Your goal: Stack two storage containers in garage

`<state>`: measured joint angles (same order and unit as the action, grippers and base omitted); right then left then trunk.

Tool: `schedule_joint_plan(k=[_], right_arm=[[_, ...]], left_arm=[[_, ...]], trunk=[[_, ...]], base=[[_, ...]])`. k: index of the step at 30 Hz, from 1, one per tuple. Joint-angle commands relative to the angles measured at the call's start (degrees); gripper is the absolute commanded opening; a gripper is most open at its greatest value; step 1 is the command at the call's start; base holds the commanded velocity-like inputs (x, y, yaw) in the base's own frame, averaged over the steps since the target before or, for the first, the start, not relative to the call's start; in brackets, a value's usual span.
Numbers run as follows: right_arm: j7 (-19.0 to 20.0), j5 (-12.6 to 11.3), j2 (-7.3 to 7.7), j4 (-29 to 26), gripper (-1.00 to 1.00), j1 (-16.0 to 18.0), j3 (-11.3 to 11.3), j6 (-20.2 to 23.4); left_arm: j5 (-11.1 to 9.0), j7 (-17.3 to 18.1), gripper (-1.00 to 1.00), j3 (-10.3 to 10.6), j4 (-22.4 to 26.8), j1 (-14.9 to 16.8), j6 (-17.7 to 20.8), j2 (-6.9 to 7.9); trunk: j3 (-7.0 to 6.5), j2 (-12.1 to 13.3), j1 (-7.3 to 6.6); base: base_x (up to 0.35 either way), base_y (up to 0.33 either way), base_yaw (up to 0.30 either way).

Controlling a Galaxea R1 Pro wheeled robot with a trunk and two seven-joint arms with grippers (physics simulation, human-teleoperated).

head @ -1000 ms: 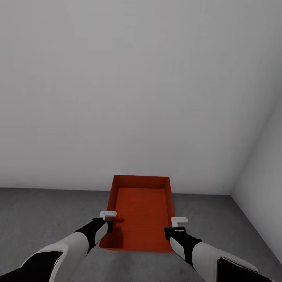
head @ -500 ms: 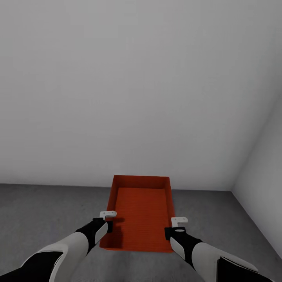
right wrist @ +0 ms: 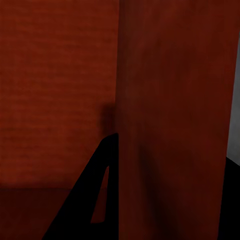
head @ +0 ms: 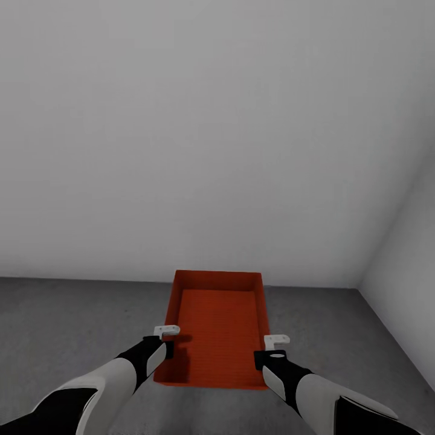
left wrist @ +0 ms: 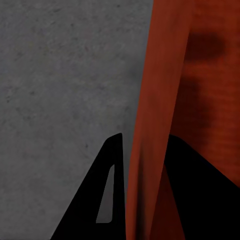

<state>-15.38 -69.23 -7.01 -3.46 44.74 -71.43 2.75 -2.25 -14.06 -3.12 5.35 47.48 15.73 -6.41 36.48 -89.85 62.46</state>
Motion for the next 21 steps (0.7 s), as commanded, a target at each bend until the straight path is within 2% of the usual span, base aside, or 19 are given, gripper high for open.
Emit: schedule_joint_plan(k=[1,21], right_arm=[[-1.1,1.3,0.07,1.2,-1.0,0.1,0.4,0.1],[-1.1,1.2,0.07,1.2,-1.0,0.1,0.4,0.1]], left_arm=[[-1.2,-0.4,-1.0,0.2,-0.1,0.0,0.9,-0.01],[-1.2,-0.4,-1.0,0.2,-0.1,0.0,0.9,-0.05]], trunk=[[0.32,-0.4,0.22],[5.74,-8.5,4.61]], base=[[0.0,0.0,0.0],[0.0,0.0,0.0]])
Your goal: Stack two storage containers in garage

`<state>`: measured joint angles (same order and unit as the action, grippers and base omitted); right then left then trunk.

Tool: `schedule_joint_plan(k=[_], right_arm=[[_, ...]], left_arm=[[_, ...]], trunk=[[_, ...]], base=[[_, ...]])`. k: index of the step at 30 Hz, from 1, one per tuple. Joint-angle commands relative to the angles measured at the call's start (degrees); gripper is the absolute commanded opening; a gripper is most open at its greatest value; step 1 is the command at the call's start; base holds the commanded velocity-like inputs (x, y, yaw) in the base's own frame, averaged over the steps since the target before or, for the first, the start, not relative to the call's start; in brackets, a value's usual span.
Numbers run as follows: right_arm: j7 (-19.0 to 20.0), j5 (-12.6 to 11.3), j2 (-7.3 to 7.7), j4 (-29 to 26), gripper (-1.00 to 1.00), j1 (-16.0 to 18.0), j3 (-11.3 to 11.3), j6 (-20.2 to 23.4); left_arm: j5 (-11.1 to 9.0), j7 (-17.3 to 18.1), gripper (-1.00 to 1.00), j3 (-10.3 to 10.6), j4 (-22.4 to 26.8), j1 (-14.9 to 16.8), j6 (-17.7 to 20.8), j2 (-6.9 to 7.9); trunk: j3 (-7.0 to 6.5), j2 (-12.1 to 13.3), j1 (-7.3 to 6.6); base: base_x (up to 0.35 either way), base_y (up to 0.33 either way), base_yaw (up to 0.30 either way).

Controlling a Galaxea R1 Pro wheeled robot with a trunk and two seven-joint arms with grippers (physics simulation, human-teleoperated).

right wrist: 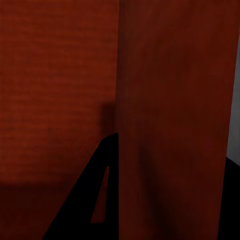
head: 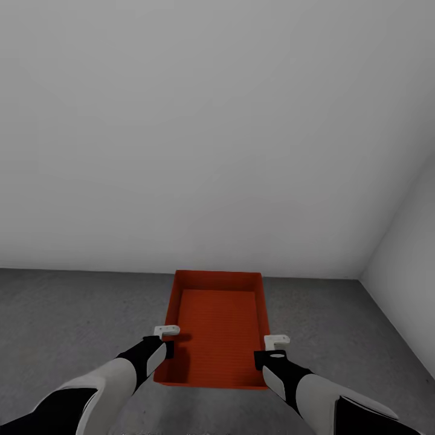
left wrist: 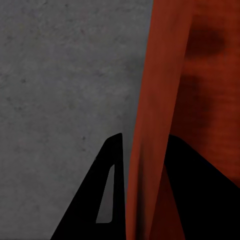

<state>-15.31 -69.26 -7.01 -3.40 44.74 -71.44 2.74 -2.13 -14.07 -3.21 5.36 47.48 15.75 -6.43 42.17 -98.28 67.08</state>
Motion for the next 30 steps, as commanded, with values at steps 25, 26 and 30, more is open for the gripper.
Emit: schedule_joint_plan(k=[25,26,30], right_arm=[[-1.2,1.3,0.14,1.1,-1.0,0.1,0.4,0.1],[-1.2,1.3,0.13,1.1,-1.0,0.1,0.4,0.1],[-1.2,1.3,0.12,1.1,-1.0,0.1,0.4,0.1]], left_arm=[[-1.3,-0.3,-1.0,0.3,-0.1,0.0,0.9,-0.04],[-1.3,-0.3,-1.0,0.3,-0.1,0.0,0.9,-0.05],[-1.3,-0.4,-1.0,0.3,-0.1,0.0,0.9,-0.05]], trunk=[[6.83,-10.1,5.49],[7.1,-10.5,5.71],[7.64,-10.9,5.93]], base=[[0.0,0.0,0.0],[0.0,0.0,0.0],[0.0,0.0,0.0]])
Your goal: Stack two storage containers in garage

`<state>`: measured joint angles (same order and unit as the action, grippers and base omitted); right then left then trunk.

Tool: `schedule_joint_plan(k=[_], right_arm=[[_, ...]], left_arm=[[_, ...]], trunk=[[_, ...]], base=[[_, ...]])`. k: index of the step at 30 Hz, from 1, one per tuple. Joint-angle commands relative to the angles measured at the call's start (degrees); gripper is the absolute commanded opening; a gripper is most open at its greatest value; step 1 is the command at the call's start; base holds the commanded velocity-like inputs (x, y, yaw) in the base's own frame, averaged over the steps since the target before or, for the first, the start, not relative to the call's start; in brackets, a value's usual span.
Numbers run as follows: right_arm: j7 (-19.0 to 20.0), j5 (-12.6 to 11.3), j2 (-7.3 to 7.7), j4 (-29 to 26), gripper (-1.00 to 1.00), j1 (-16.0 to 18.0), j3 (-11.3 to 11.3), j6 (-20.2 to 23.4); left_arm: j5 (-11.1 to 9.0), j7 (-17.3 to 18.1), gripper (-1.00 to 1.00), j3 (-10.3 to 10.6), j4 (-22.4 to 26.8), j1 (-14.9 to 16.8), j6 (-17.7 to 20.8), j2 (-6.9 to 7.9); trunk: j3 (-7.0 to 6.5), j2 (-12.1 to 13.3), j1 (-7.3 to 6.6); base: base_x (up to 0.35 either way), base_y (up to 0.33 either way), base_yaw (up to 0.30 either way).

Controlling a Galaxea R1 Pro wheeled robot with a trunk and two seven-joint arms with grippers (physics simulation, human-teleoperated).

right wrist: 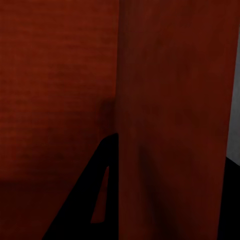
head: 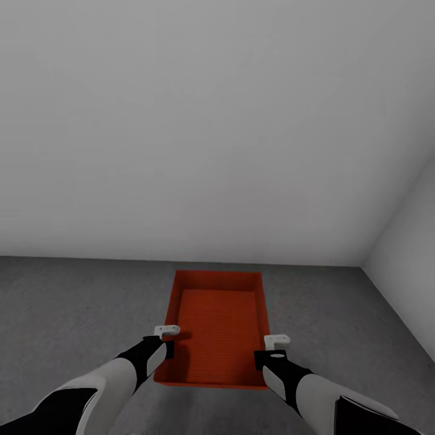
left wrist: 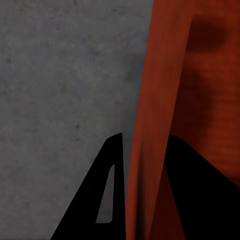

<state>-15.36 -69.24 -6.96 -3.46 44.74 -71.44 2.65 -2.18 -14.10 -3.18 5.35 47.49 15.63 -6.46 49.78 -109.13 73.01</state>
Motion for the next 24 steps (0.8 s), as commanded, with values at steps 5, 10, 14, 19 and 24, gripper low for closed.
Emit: schedule_joint_plan(k=[5,10,14,19,24], right_arm=[[-1.2,1.2,0.1,1.2,-1.0,0.1,0.4,0.2],[-1.2,1.3,0.1,1.2,-1.0,0.1,0.4,0.2],[-1.2,1.2,0.1,1.2,-1.0,0.1,0.4,0.2],[-1.2,1.3,0.1,1.2,-1.0,0.1,0.4,0.2],[-1.2,1.3,0.1,1.2,-1.0,0.1,0.4,0.2]], left_arm=[[-1.2,-0.4,-1.0,0.3,-0.1,0.0,1.0,0.0],[-1.2,-0.3,-1.0,0.3,-0.1,0.0,1.0,-0.04],[-1.2,-0.3,-1.0,0.3,-0.1,0.0,1.0,-0.03],[-1.2,-0.2,-1.0,0.3,-0.1,0.0,1.1,-0.06],[-1.2,-0.2,-1.0,0.3,-0.1,0.0,1.1,-0.06]], trunk=[[0.5,0.0,-0.01],[0.96,0.0,-0.01],[1.32,0.0,-0.01],[1.78,0.0,-0.01],[2.24,0.0,-0.01]], base=[[0.0,0.0,0.0],[0.0,0.0,0.0],[0.0,0.0,0.0],[0.0,0.0,0.0],[0.0,0.0,0.0]])
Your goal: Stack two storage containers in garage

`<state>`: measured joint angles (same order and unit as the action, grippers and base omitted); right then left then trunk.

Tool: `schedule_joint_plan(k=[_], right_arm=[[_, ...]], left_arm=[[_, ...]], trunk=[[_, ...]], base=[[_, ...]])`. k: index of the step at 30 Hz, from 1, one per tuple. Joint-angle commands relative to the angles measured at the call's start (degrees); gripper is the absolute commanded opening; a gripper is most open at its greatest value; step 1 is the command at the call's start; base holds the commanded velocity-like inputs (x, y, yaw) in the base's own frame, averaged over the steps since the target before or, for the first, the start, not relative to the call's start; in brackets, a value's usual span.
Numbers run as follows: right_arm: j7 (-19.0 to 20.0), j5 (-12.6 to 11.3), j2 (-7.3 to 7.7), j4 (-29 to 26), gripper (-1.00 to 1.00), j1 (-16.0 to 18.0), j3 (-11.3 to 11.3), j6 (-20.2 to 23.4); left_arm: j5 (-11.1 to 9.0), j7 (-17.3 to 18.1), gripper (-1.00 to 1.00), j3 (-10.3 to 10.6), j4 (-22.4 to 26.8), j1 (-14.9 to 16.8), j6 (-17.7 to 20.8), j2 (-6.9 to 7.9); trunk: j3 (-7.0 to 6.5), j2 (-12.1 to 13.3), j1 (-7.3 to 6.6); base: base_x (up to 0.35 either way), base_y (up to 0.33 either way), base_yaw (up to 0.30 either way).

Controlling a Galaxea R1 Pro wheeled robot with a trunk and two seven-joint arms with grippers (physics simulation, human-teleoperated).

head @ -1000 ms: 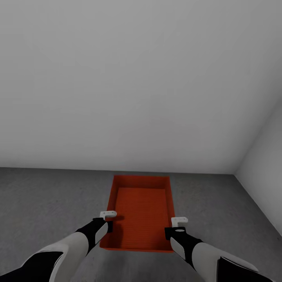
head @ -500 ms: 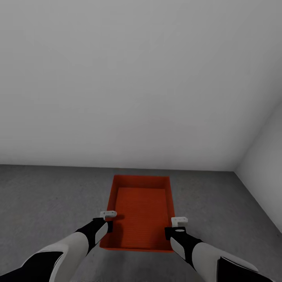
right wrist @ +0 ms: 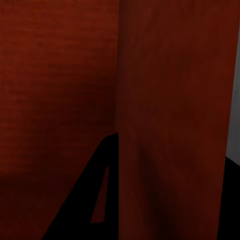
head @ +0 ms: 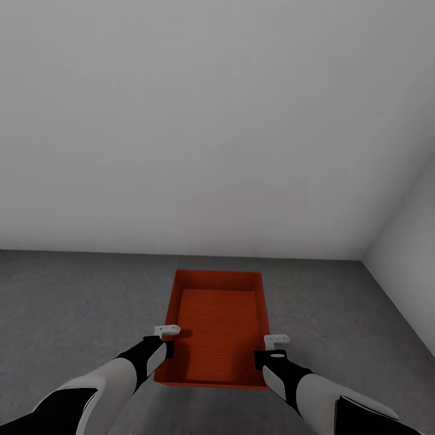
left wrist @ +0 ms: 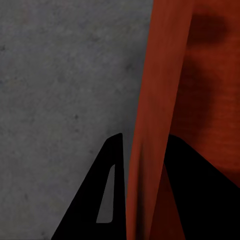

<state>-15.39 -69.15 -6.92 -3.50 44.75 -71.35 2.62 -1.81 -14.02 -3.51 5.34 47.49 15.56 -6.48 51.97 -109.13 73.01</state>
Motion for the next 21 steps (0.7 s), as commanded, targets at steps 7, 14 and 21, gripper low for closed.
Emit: schedule_joint_plan(k=[7,14,21], right_arm=[[-1.1,1.2,0.07,1.2,-1.0,0.1,0.3,0.2],[-1.1,1.2,0.07,1.2,-1.0,0.1,0.3,0.2],[-1.1,1.2,0.07,1.2,-1.0,0.1,0.3,0.2]], left_arm=[[-1.6,-0.3,-1.0,0.6,-0.1,0.0,1.1,-0.04],[-1.6,-0.3,-1.0,0.6,-0.1,0.0,1.1,-0.08],[-1.6,-0.3,-1.0,0.6,-0.1,0.0,1.1,-0.08]], trunk=[[0.68,0.0,-0.01],[1.32,0.0,-0.01],[1.96,0.0,-0.01]], base=[[0.0,0.0,0.0],[0.0,0.0,0.0],[0.0,0.0,0.0]])
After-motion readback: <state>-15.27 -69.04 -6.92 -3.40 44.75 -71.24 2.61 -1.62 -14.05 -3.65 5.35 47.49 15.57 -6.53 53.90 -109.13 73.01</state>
